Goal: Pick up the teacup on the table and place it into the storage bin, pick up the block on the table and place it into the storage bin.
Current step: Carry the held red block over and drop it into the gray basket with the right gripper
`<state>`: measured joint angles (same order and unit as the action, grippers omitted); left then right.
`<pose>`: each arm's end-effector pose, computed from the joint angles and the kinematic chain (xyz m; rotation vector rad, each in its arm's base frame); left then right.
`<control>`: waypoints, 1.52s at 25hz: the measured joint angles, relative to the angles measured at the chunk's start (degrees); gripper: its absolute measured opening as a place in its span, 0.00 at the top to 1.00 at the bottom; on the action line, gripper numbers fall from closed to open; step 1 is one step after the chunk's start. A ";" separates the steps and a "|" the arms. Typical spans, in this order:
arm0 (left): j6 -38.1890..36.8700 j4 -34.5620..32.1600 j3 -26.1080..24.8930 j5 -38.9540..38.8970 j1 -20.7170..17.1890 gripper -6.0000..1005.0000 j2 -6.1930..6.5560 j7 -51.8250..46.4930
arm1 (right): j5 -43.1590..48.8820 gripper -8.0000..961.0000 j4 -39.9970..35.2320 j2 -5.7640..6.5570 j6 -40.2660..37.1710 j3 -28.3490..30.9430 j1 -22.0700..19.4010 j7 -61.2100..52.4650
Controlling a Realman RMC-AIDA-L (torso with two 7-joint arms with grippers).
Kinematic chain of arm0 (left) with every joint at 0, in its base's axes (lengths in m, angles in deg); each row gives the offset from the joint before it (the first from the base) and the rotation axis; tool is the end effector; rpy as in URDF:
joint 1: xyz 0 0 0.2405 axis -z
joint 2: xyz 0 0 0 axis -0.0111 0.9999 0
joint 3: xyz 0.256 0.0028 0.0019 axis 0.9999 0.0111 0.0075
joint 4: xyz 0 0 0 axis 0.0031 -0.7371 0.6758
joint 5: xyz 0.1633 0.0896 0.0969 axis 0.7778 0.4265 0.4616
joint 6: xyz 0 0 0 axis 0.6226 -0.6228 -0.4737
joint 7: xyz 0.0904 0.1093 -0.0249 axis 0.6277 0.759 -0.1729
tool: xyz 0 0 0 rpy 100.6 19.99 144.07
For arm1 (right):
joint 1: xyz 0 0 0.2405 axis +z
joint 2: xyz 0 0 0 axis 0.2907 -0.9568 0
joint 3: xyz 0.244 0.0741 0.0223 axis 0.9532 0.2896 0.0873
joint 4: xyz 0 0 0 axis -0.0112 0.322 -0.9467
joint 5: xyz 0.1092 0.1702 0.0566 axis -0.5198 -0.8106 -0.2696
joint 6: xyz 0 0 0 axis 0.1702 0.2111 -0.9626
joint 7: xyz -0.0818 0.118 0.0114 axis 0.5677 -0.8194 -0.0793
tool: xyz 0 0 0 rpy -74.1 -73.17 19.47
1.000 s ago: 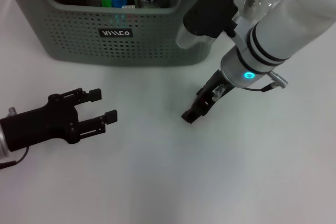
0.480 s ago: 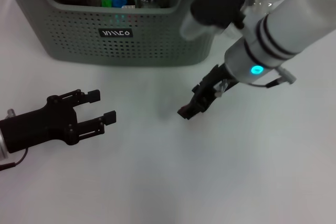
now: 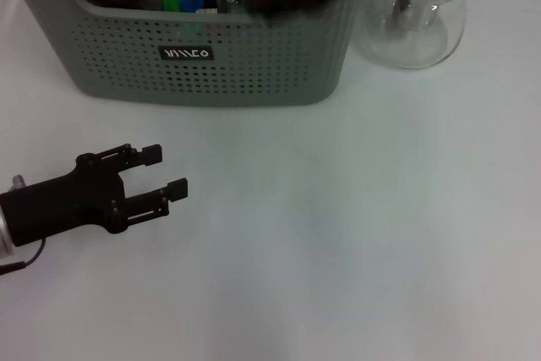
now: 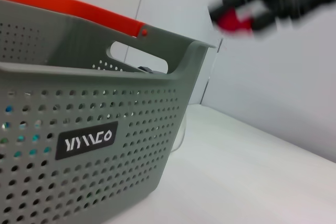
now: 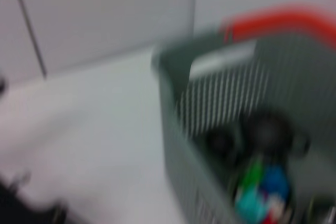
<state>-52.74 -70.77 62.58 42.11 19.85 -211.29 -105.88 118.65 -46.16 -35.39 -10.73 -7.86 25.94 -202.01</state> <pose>-0.3292 0.2467 -0.0080 -2.5382 -0.7597 -0.7917 0.0336 0.3734 0.0046 -2.7390 0.4259 0.1639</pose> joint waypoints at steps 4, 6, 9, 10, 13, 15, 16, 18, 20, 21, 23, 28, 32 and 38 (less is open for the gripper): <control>-0.31 0.14 0.08 0.00 0.18 0.26 -0.02 -0.01 | 2.55 0.27 6.09 -0.27 11.23 -0.62 6.01 0.30; -0.39 0.22 0.09 0.00 0.18 0.26 -0.06 -0.01 | 3.93 0.27 14.50 -0.19 18.20 -0.97 10.32 -0.04; -0.42 0.23 0.02 -0.05 0.10 0.26 -0.09 -0.02 | 4.49 0.28 30.26 0.14 27.06 -0.33 18.02 0.44; -0.44 0.24 0.00 -0.09 0.04 0.26 -0.14 -0.02 | 4.51 0.28 36.63 0.19 30.45 0.01 20.94 1.13; -0.47 0.24 -0.02 -0.12 0.14 0.26 -0.34 -0.02 | 4.31 0.28 51.59 -0.10 39.70 0.43 27.85 4.16; -0.42 0.24 -0.01 -0.13 0.24 0.26 -0.43 -0.02 | 4.14 0.28 56.91 -0.47 42.86 0.12 30.48 5.56; -0.35 0.24 0.01 -0.17 0.25 0.26 -0.46 -0.01 | 4.05 0.28 58.16 -0.59 43.43 -0.07 30.98 5.92; -0.16 0.24 0.02 -0.23 0.26 0.26 -0.51 -0.02 | 2.99 0.28 59.28 -0.69 44.01 -0.70 31.23 6.76; -0.02 0.24 -0.01 -0.27 0.27 0.26 -0.52 -0.02 | 0.77 0.28 59.31 -0.58 43.92 -1.39 30.64 7.76; 0.02 0.24 -0.03 -0.31 0.28 0.26 -0.53 -0.02 | -0.26 0.27 59.19 -0.44 43.74 -1.78 30.33 8.23; 0.04 0.24 -0.05 -0.39 0.29 0.26 -0.53 -0.02 | -1.28 0.27 58.99 -0.23 43.60 -2.40 29.73 8.83; -0.31 0.24 -0.14 -0.48 0.37 0.26 -0.50 -0.01 | -2.61 0.25 48.30 -0.09 42.04 -2.28 23.70 8.94; -0.53 0.24 -0.32 -0.67 0.26 0.26 -0.40 -0.06 | -10.83 0.03 26.02 0.04 38.63 -2.35 10.29 12.36; -0.14 0.24 -0.38 -1.13 0.43 0.26 -0.45 -0.10 | -33.54 0.03 5.35 0.16 32.39 -1.86 -12.58 30.46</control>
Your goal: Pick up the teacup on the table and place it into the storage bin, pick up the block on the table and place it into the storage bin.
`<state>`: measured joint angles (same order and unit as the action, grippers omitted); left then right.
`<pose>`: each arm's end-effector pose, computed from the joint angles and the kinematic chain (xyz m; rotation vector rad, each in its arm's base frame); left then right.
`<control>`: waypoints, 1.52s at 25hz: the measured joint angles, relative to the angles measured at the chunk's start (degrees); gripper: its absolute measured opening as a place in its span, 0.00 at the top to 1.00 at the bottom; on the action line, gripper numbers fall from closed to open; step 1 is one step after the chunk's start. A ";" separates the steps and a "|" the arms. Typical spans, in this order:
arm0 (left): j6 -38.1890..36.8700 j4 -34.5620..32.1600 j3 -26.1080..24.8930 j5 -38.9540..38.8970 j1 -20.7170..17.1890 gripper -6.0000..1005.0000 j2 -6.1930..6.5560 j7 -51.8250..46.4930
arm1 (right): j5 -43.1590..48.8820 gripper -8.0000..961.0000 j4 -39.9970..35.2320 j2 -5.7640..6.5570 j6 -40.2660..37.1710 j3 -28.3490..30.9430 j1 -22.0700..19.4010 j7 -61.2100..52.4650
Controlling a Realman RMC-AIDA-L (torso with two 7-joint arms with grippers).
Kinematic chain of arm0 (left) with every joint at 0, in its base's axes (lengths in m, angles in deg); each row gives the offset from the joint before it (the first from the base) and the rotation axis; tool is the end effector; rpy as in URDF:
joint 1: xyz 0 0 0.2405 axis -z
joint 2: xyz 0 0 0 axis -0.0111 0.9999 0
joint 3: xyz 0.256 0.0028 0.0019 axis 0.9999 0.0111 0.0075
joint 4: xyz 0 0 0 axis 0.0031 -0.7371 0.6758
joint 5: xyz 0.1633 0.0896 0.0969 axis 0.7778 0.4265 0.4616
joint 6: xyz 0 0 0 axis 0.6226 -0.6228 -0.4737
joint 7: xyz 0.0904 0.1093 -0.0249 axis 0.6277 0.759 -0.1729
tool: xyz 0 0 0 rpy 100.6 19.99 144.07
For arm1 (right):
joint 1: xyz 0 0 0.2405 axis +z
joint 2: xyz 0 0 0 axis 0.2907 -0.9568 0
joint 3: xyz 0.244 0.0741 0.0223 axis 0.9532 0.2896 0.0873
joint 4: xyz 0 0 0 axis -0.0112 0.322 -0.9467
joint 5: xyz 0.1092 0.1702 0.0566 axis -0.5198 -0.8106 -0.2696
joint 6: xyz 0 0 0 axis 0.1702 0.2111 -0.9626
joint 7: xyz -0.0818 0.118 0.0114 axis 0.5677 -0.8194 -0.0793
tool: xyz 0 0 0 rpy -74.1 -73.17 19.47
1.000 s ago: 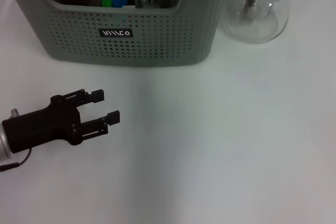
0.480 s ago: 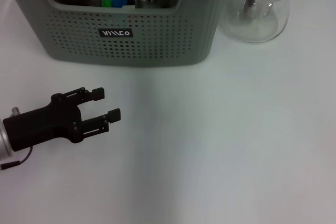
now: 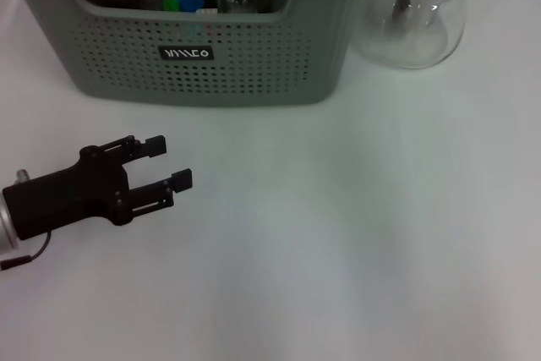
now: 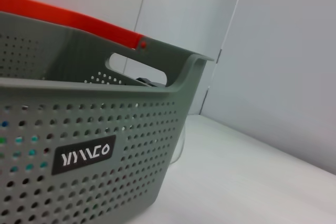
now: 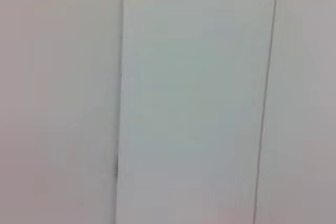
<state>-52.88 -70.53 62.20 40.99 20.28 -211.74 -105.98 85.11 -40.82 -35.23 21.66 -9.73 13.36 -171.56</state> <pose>-0.3244 0.2499 -0.0093 -2.5202 -0.7551 -0.8286 0.0491 0.3965 0.0348 -2.3660 0.2731 0.8529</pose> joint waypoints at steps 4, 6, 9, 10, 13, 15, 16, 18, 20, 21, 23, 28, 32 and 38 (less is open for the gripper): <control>0.16 0.00 0.01 -0.11 0.21 0.26 0.05 0.00 | -18.03 0.03 1.73 0.00 -11.36 2.73 -12.39 18.90; -0.24 0.00 0.00 -0.21 0.33 0.26 0.25 0.03 | -24.65 0.04 6.72 -0.02 -21.01 5.04 -16.15 29.29; -1.13 -0.25 0.16 -0.24 0.37 0.26 0.50 0.40 | -27.50 0.04 19.20 0.17 -39.50 11.30 -18.25 41.33; -1.76 -0.45 0.38 -0.15 0.42 0.26 0.70 0.53 | -26.47 0.04 23.48 0.32 -44.90 13.97 -18.32 44.77; -5.57 -1.48 2.19 1.12 1.15 0.26 1.88 1.44 | -16.87 0.04 33.66 0.64 -54.22 21.29 -17.98 51.55; -8.81 -2.21 3.42 2.93 2.30 0.26 2.82 1.96 | -9.96 0.04 37.82 0.75 -55.12 24.37 -17.45 54.41; -10.55 -2.49 3.76 4.07 3.02 0.26 3.25 2.05 | -6.91 0.04 39.40 0.80 -54.82 25.26 -17.11 55.63; -12.41 -2.59 4.17 6.02 4.68 0.26 3.87 1.89 | -2.12 0.04 42.07 0.74 -53.75 26.23 -16.17 57.54; -12.54 -1.98 4.52 7.69 6.43 0.26 4.09 1.64 | 1.18 0.04 44.44 0.55 -52.33 27.65 -15.18 58.69; -11.70 -1.32 4.57 8.17 7.13 0.26 4.04 1.73 | 2.02 0.04 45.47 0.48 -51.85 28.33 -14.76 59.03; -9.91 0.03 4.59 8.46 7.98 0.26 3.66 2.54 | 3.13 0.04 49.04 0.61 -51.14 29.51 -13.54 60.55; -4.37 3.43 7.48 8.91 8.57 0.26 1.20 8.48 | 3.54 0.04 52.04 0.80 -50.78 29.68 -12.68 62.91; -4.67 3.53 8.70 8.94 8.50 0.26 0.63 8.87 | 3.81 0.04 52.28 0.61 -50.82 29.81 -12.53 63.08; -8.73 3.16 7.97 8.50 8.10 0.26 1.20 8.76 | 3.87 0.04 52.37 0.38 -50.97 30.26 -12.50 62.91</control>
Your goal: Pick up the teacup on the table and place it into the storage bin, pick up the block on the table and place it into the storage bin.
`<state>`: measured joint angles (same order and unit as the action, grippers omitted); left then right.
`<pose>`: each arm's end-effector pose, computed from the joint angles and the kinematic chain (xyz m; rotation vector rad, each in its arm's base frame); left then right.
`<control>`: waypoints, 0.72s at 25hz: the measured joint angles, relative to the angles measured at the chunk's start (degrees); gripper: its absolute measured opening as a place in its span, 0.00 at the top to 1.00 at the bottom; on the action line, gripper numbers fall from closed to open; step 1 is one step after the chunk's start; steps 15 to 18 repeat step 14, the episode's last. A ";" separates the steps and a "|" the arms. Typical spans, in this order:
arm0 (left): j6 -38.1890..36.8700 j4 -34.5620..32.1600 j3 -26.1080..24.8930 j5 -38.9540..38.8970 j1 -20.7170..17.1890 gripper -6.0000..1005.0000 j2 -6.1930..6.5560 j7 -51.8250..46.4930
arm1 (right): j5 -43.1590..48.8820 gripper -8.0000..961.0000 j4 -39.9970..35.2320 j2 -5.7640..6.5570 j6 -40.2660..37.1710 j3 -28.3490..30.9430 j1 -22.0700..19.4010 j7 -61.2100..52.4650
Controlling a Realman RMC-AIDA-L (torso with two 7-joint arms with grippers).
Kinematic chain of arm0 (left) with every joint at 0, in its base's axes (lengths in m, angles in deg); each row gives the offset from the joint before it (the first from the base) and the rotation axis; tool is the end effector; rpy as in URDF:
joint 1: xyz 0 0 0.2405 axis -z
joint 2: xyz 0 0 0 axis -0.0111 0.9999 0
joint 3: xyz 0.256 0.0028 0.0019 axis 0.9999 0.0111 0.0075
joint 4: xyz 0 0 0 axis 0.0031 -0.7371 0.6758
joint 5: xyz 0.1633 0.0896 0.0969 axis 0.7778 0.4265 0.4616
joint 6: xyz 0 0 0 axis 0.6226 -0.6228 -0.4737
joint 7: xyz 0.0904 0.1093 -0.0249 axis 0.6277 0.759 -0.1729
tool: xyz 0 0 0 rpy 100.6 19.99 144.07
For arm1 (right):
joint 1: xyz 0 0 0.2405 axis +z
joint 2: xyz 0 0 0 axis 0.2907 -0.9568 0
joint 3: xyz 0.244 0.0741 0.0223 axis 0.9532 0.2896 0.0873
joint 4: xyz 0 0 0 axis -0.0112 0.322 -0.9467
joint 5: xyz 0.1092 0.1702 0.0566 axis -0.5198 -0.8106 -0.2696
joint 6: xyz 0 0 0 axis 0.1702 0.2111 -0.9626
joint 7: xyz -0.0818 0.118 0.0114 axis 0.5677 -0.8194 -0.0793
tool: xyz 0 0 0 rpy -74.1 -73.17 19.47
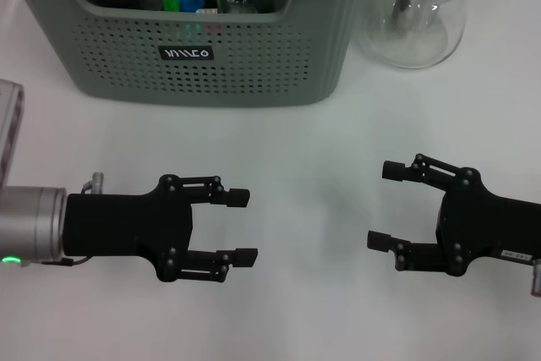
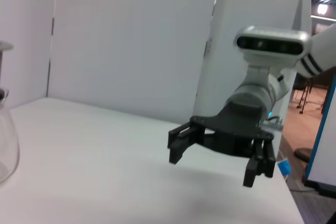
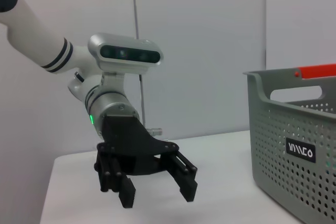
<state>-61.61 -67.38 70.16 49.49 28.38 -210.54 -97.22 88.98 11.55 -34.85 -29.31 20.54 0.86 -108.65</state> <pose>-0.2791 0.2537 -0.0308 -2.9636 -0.3417 -0.8340 0.2877 0.2428 -0.0342 -2.7456 0.2463 0.9018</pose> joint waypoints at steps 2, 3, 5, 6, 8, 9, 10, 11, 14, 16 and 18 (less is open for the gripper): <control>-0.10 0.01 -0.17 0.02 -0.03 0.26 0.04 -0.09 | 0.13 0.04 0.06 -0.09 0.00 0.15 -0.01 -0.06; -0.05 0.06 -0.15 0.13 -0.03 0.26 0.04 -0.16 | 0.14 0.04 0.15 -0.12 0.01 0.15 0.00 -0.09; 0.13 0.15 -0.15 0.26 -0.03 0.26 -0.06 -0.17 | 0.13 0.04 0.50 -0.12 0.04 0.16 0.07 -0.09; 0.20 0.18 -0.15 0.26 -0.03 0.26 -0.13 -0.17 | 0.10 0.04 0.64 -0.11 0.11 0.17 0.11 -0.05; 0.25 0.25 -0.16 0.12 -0.09 0.26 -0.19 -0.17 | 0.08 0.04 0.74 -0.08 0.28 0.17 0.14 -0.03; 0.25 0.30 -0.17 0.06 -0.16 0.26 -0.21 -0.17 | 0.12 0.04 0.75 -0.08 0.34 0.18 0.15 -0.03; 0.27 0.31 -0.17 0.03 -0.27 0.26 -0.24 -0.17 | 0.18 0.04 0.75 -0.10 0.38 0.18 0.16 -0.03; 0.29 0.26 -0.18 0.01 -0.37 0.26 -0.26 -0.17 | 0.21 0.04 0.77 -0.12 0.42 0.18 0.18 -0.03; 0.32 0.11 -0.21 0.01 -0.52 0.26 -0.35 -0.17 | 0.23 0.04 1.11 -0.17 0.56 0.17 0.24 0.08; 0.32 0.11 -0.21 0.01 -0.52 0.26 -0.35 -0.17 | 0.23 0.04 1.11 -0.17 0.56 0.17 0.24 0.08; 0.32 0.11 -0.21 0.01 -0.52 0.26 -0.35 -0.17 | 0.23 0.04 1.11 -0.17 0.56 0.17 0.24 0.08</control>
